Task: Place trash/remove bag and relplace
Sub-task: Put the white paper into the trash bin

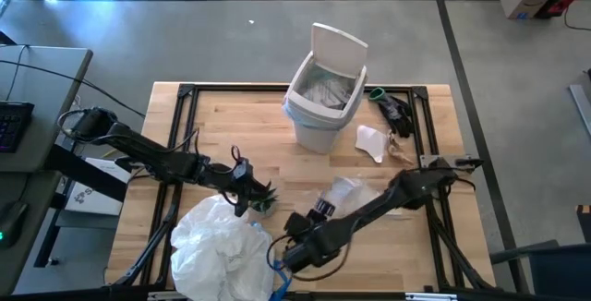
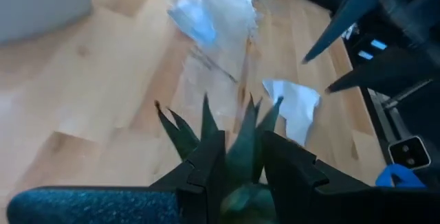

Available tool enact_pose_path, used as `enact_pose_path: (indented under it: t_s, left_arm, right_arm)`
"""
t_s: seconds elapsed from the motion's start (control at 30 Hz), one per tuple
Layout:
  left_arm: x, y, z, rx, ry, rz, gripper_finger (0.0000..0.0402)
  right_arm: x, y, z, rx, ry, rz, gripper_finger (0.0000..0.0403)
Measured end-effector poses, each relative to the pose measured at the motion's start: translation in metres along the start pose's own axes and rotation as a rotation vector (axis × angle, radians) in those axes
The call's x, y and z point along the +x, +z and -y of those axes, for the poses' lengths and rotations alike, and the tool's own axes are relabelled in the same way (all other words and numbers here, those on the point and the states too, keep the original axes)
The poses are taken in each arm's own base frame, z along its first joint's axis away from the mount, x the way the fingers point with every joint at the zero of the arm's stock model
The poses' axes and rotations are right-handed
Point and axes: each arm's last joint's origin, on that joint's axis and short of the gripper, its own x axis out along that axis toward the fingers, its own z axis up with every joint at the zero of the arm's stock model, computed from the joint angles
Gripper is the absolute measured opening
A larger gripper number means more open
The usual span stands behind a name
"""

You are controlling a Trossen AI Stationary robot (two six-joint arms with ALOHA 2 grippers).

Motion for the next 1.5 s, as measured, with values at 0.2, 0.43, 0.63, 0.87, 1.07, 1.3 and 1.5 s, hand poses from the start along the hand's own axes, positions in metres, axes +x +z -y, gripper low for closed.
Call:
enact_pose_path:
  t_s: [0.2,0.43,0.63,0.87,1.07,1.3,1.5]
  left_arm:
    - [0.009,-0.006,0.0,0.0,-0.018,-0.047,0.008]
    - [0.01,-0.003,0.001,0.011,-0.026,0.003,0.008]
    - [0.01,-0.001,0.003,0.01,-0.051,0.013,0.008]
    - [0.01,-0.001,0.003,0.025,-0.062,0.007,0.008]
    - [0.01,-0.001,0.003,0.026,-0.063,0.005,0.008]
    - [0.009,-0.002,0.005,0.03,-0.072,-0.001,0.008]
    - [0.009,-0.002,0.005,0.04,-0.065,0.01,0.008]
  right_arm:
    - [0.012,-0.005,-0.009,0.081,0.049,-0.086,0.016]
    - [0.015,0.002,-0.017,0.142,0.128,-0.032,0.016]
    - [0.023,-0.008,-0.018,0.162,0.044,-0.07,0.016]
    - [0.031,-0.021,-0.027,0.179,0.035,-0.1,0.016]
    - [0.029,-0.034,-0.036,0.137,0.017,-0.057,0.016]
    - [0.008,-0.078,-0.055,-0.066,-0.01,0.053,0.016]
    - [0.003,-0.095,-0.063,-0.105,-0.009,0.093,0.016]
